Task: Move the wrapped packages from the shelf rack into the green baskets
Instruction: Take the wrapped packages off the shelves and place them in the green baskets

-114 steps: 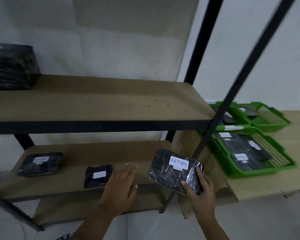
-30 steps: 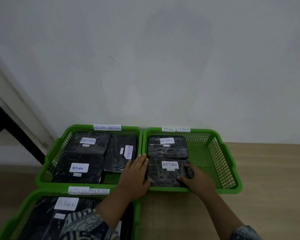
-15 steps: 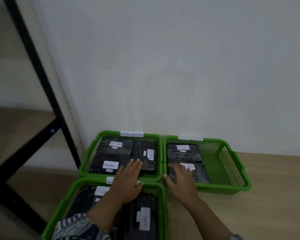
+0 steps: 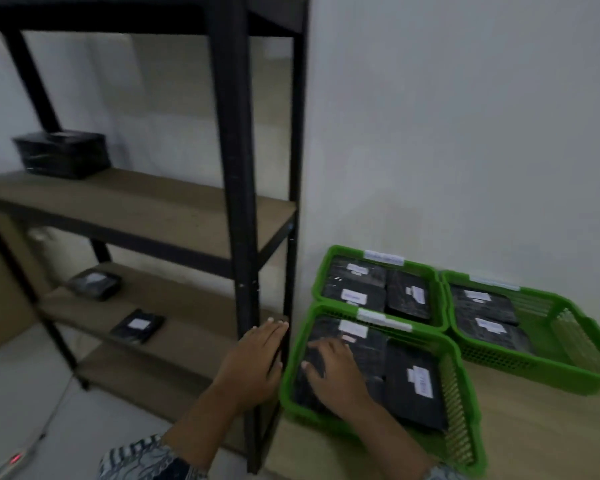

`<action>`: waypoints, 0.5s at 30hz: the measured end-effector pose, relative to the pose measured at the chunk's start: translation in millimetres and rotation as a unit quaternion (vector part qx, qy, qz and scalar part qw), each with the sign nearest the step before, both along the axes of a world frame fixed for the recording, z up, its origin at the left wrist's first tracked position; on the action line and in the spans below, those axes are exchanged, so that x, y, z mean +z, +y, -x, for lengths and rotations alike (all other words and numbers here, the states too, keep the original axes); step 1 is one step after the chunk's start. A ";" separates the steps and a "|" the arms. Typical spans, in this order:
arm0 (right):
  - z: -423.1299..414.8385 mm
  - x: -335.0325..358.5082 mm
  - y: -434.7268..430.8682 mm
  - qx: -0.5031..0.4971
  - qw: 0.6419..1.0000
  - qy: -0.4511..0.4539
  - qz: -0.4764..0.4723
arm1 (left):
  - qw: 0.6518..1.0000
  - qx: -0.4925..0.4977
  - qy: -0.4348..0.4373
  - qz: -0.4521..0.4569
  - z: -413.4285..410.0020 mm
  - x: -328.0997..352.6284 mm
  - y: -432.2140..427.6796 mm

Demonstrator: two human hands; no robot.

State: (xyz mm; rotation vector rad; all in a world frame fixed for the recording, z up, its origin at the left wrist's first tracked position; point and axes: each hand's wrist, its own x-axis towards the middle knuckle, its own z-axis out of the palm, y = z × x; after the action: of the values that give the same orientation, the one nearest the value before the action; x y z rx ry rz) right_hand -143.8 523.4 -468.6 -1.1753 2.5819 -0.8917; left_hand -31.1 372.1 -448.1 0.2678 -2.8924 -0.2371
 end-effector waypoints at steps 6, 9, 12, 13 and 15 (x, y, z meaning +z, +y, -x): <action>-88.8 -1.2 -70.6 0.087 0.996 0.009 -0.023 | 0.995 0.096 -0.037 -0.001 -102.3 -2.3 -55.1; -115.3 -1.2 -108.0 0.126 0.991 0.010 -0.047 | 0.989 0.140 -0.038 -0.031 -137.4 -9.3 -84.7; -130.5 -6.2 -148.7 0.149 0.987 0.005 -0.056 | 0.983 0.172 -0.031 -0.048 -161.4 -17.2 -113.8; -134.7 -9.0 -163.4 0.154 0.986 0.003 -0.060 | 0.980 0.187 -0.042 -0.053 -168.9 -20.2 -124.4; -142.3 -15.9 -191.8 0.159 0.985 -0.011 -0.067 | 0.974 0.213 -0.063 -0.043 -180.8 -28.0 -149.6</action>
State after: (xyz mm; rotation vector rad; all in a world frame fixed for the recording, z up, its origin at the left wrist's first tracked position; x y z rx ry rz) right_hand -1.5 331.6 -484.5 -1.4721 2.3019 -0.6472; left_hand 149.8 222.6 -476.1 0.9350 -2.8566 -0.2759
